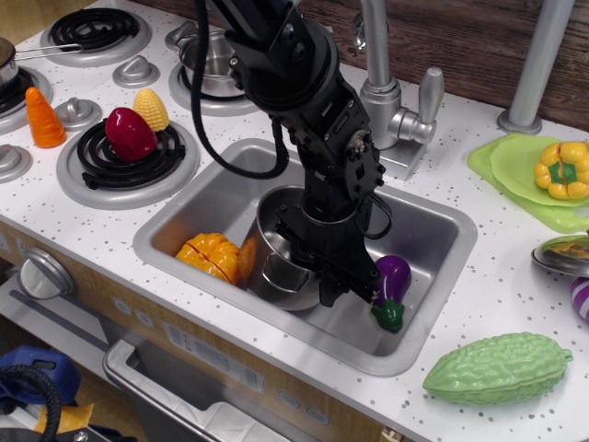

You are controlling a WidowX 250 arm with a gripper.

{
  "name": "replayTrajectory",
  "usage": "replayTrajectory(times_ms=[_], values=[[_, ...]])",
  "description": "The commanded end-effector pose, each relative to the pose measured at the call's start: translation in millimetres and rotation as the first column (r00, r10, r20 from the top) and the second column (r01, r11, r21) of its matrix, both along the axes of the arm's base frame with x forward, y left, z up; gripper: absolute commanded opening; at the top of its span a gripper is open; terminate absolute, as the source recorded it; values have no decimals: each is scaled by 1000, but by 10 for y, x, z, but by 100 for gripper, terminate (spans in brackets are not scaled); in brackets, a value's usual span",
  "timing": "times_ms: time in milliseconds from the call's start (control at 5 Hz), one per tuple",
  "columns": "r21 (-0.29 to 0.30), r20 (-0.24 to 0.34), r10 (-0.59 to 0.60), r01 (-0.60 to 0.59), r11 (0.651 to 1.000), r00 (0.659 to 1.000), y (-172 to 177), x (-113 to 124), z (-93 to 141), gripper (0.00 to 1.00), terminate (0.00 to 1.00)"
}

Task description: Pick up pot from sink

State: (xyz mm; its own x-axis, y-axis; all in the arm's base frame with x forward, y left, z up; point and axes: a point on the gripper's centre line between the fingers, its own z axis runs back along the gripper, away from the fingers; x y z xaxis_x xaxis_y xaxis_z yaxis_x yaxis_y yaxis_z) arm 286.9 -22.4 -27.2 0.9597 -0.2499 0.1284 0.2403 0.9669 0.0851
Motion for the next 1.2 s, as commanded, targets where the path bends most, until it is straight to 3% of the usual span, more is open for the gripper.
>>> replayTrajectory(times_ms=[0,400,800,1000], values=[[-5,14,23,-23,1000,1000,36,62,100,0,0],[67,-56,41,-37,997,998,-132,213,597,0,0],[157,-98,87,-71,985,991,-384,284,946,0,0],[171,-69,79,-66,983,995,-445,260,988,0,0]])
